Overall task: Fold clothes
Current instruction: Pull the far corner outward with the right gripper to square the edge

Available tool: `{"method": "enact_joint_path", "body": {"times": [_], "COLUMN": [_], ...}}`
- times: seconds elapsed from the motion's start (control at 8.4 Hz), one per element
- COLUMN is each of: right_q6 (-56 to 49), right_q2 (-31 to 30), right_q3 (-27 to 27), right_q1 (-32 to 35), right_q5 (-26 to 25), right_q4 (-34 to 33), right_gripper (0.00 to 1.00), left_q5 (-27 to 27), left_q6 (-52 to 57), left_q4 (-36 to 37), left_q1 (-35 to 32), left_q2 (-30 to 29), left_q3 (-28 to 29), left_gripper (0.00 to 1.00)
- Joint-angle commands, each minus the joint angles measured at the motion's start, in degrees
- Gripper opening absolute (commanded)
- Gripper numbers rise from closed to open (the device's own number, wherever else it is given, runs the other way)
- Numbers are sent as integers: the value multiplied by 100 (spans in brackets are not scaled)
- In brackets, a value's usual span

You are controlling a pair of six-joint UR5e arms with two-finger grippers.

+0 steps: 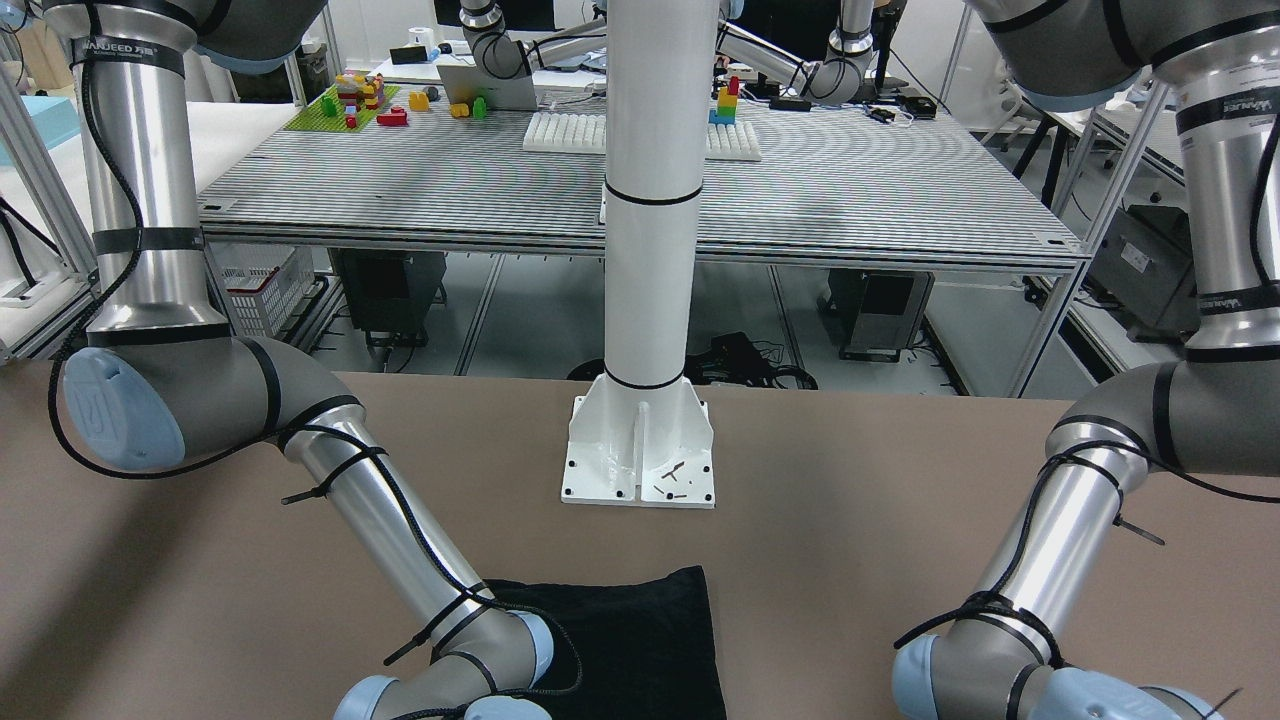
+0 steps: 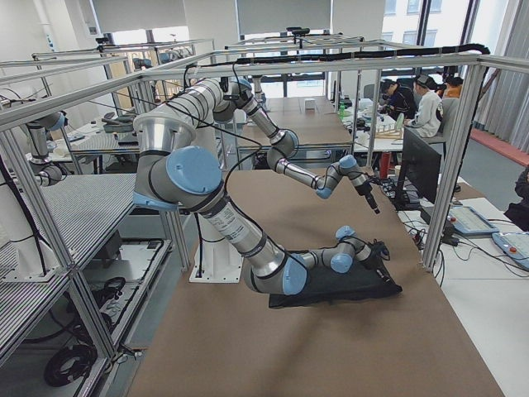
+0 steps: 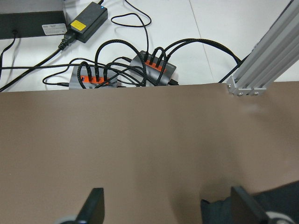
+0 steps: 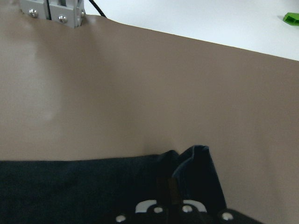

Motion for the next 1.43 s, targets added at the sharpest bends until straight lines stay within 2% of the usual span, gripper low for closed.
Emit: {"method": "enact_joint_path", "body": {"times": [0.0, 0.24, 0.48, 0.6, 0.71, 0.83, 0.95, 1.07, 1.19, 1.31], "right_q6": [-286, -524, -552, -552, -552, -543, -543, -473, -203, 96], "right_q2": [-147, -751, -860, -860, -860, -860, -877, -886, -1008, -1227], "right_q3": [76, 654, 780, 806, 806, 841, 937, 1129, 1479, 1779], "right_q1": [230, 398, 442, 477, 556, 574, 574, 635, 662, 671], "right_q5": [205, 364, 382, 504, 662, 698, 795, 1117, 1503, 1681], "right_q4": [26, 35, 44, 44, 44, 44, 44, 35, 18, 18], "right_gripper": [0, 0, 0, 4, 60, 94, 94, 94, 94, 94], "left_q5": [0, 0, 9, 9, 9, 9, 9, 9, 9, 9], "left_q6": [-22, -48, -48, -48, -48, -48, -48, -39, -39, -39], "left_q4": [1, 1, 9, 9, 9, 1, 1, 1, 9, 1], "left_q1": [9, 9, 0, 9, 0, 9, 0, 0, 0, 0], "left_q2": [-35, -87, -87, -87, -87, -87, -79, -79, -79, -79], "left_q3": [18, 18, 18, 18, 18, 18, 18, 26, 26, 26], "left_gripper": [95, 94, 94, 94, 94, 95, 95, 95, 95, 95]}}
